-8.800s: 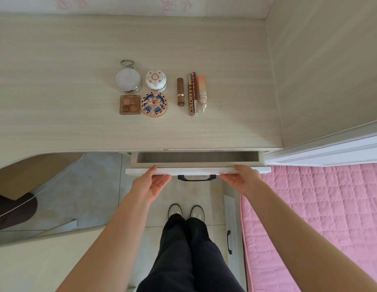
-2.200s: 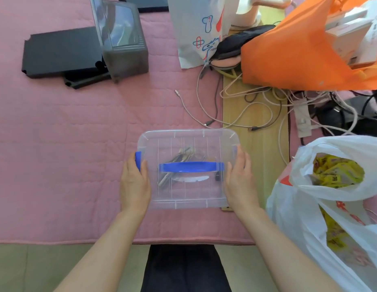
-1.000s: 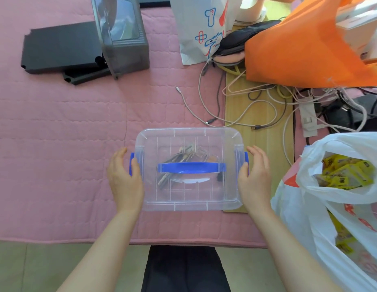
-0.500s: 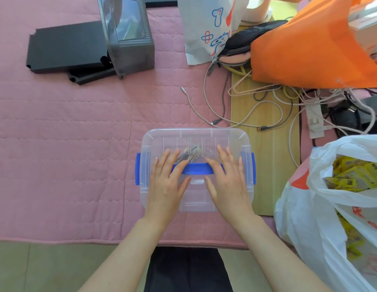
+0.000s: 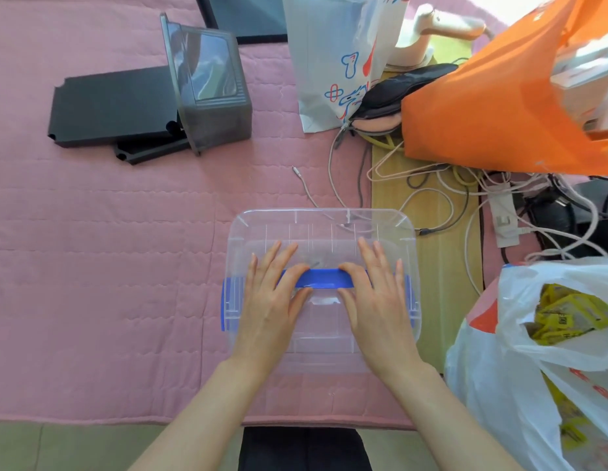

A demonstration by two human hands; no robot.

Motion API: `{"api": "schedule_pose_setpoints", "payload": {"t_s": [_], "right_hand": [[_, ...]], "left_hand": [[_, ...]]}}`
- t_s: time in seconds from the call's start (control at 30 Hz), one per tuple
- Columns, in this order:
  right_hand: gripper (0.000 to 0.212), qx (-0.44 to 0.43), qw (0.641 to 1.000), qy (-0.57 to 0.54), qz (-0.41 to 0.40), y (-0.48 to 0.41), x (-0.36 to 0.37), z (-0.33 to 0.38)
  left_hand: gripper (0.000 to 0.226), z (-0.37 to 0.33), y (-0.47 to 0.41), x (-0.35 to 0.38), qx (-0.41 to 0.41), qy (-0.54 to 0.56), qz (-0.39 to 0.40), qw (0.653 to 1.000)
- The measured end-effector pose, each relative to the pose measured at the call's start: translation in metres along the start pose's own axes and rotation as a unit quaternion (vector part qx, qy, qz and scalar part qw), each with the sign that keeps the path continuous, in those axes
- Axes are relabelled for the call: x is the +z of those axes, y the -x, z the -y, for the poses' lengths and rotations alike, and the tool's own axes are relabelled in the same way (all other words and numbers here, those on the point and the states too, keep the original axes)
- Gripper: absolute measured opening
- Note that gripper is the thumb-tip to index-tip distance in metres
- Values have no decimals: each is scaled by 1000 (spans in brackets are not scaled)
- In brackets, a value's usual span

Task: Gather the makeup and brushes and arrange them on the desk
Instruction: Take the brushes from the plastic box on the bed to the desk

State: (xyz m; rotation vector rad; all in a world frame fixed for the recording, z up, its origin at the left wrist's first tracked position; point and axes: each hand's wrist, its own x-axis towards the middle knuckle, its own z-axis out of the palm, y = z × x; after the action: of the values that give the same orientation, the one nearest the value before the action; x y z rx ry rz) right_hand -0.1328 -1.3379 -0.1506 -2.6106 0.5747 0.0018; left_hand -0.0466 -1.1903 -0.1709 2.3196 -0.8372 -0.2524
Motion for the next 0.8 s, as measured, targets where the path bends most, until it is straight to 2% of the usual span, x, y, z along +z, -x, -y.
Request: {"api": "schedule_pose_setpoints", "payload": {"t_s": [0.2,0.4,0.8], "right_hand": [[31,-3,1000,-6,-18,-51,-15,3],[30,-6,1000,0,-24,-103,-20,5],[28,1,998,40,57,-204,22,-15]], "left_hand": [[22,3,-55,-15,32,-11,-18,999],[23,13,-106,-23,30,-18,-24,999],[27,82,-186,11,16,-56,39,998]]}}
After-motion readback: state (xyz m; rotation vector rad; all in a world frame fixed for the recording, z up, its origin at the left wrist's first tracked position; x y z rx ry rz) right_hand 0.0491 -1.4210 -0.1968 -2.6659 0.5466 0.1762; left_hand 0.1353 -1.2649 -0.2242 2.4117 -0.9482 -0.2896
